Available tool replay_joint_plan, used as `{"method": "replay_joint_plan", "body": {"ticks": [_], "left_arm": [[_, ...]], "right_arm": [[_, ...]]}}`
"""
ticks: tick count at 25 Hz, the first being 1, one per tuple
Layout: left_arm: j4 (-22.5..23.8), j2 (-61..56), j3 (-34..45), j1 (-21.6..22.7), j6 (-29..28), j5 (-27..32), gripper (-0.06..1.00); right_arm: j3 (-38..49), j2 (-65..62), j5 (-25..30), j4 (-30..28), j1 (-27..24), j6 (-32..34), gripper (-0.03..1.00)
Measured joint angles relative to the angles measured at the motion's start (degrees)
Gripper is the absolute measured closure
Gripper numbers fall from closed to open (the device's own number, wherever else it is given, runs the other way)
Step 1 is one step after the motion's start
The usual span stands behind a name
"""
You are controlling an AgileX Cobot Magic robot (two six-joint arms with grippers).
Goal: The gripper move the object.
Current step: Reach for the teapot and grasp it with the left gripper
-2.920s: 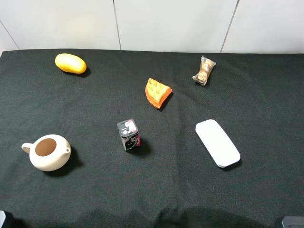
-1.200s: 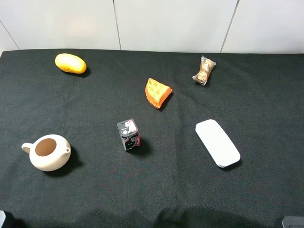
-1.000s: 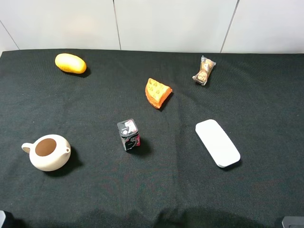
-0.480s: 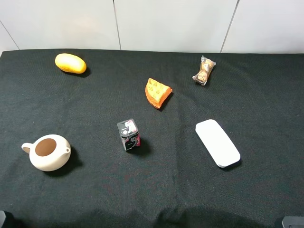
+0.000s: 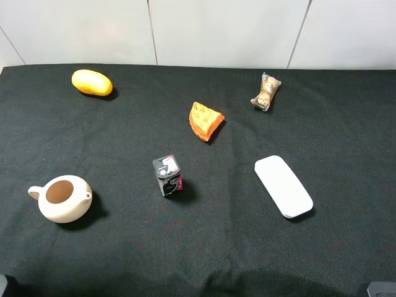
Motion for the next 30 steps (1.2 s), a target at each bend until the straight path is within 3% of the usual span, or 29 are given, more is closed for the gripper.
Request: {"method": "replay_joint_plan", "body": {"ticks": [11,30], "left_arm": [[0.2,12.4,0.0,-0.7,3.2,-0.7,0.05],[2.5,29.8,-0.1,-6.5,7.7,-10.7,0.06]], "right_arm": [[0.0,0.0,0.0,0.0,0.0,0.0,0.27],[0.0,0.0,0.0,0.0,0.0,0.0,0.27]]}}
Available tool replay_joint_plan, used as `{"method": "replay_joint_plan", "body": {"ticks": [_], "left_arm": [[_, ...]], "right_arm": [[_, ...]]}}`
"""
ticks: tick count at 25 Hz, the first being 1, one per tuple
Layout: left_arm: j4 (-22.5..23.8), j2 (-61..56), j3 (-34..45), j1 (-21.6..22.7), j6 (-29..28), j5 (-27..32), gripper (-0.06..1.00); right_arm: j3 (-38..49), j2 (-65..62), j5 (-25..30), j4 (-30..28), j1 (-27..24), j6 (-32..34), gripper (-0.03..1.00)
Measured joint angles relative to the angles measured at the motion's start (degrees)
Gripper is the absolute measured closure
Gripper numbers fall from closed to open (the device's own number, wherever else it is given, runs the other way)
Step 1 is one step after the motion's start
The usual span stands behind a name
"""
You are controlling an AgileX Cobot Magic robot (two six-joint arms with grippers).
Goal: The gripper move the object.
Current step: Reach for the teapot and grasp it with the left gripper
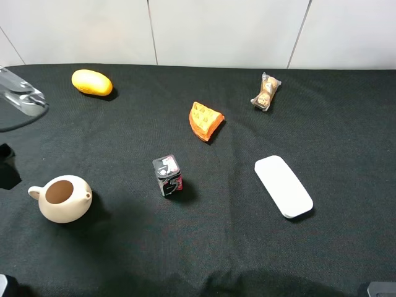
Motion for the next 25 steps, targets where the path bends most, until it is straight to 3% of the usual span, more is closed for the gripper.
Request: {"method": "replay_joint_plan", "body": {"ticks": [17,25], "left_arm": [[2.7,15.3,-0.2,-6.4,3.6,-10.3,0.06],[4.2,19.2,-0.2,-6.5,5.4,-13.2,0.06]], "right_arm": [[0.0,0.0,0.0,0.0,0.0,0.0,0.27],[0.0,0.0,0.0,0.0,0.0,0.0,0.27]]}}
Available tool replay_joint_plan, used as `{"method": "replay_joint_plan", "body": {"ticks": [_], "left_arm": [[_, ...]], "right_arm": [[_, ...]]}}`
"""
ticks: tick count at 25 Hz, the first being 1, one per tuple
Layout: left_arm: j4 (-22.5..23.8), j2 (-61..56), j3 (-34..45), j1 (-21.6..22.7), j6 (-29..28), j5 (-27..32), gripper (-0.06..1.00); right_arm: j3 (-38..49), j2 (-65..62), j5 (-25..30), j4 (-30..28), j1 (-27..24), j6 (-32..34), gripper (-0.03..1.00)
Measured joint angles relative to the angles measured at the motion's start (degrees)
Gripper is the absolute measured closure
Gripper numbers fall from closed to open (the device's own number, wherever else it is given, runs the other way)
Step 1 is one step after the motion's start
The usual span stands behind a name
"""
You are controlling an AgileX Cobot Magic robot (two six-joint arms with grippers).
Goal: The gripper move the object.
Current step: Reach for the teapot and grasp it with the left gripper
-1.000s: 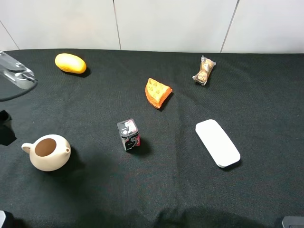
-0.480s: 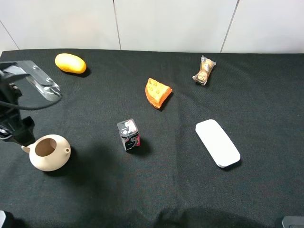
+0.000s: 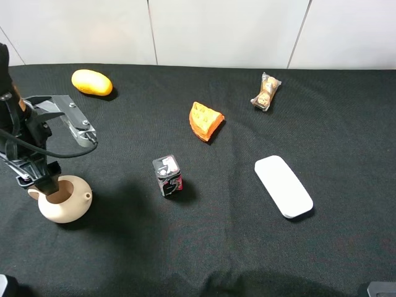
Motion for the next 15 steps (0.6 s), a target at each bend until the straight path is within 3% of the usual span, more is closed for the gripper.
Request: {"method": "replay_joint_plan", "body": {"ticks": [15], "left_arm": [[0.3,7.9,1.6,0.0,3.1,-7.7,0.08]], "right_arm": [[0.0,0.0,0.0,0.0,0.0,0.0,0.27]]}}
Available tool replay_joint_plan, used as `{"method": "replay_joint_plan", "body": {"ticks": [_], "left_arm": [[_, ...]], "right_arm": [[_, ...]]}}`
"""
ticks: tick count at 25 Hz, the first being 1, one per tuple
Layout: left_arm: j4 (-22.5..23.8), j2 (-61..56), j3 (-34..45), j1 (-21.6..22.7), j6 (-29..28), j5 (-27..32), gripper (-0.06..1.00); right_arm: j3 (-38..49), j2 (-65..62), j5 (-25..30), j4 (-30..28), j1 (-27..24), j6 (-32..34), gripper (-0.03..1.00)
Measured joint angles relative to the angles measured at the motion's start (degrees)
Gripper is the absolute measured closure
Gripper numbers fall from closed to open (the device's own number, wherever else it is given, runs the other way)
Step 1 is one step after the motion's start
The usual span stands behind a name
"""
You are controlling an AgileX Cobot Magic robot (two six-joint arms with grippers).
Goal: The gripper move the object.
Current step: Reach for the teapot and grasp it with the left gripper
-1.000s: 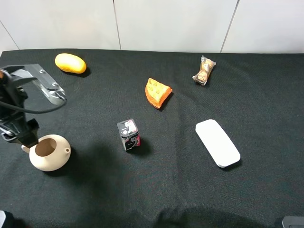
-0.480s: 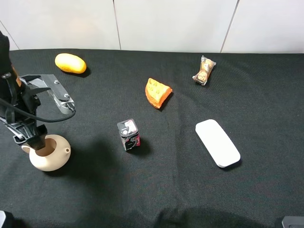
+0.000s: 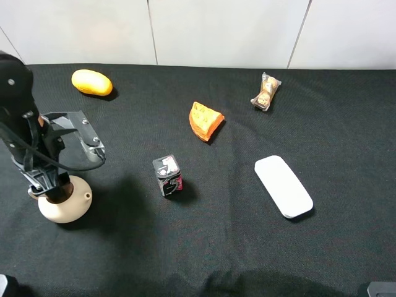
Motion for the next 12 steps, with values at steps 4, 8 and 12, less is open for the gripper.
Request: {"method": "replay_joint_plan", "body": {"ticks": [4,8,12], "left_arm": [[0.0,2.3,0.0,0.0,1.0,-2.8,0.1],[0.0,3.8,0.6,0.0,2.2,-4.6,0.11],[0.0,4.6,1.5,0.0,2.9,-6.2,0.11]], "right_arm": [[0.0,0.0,0.0,0.0,0.0,0.0,0.27],[0.0,0.0,0.0,0.0,0.0,0.0,0.27],[0.0,0.0,0.0,0.0,0.0,0.0,0.27]]}}
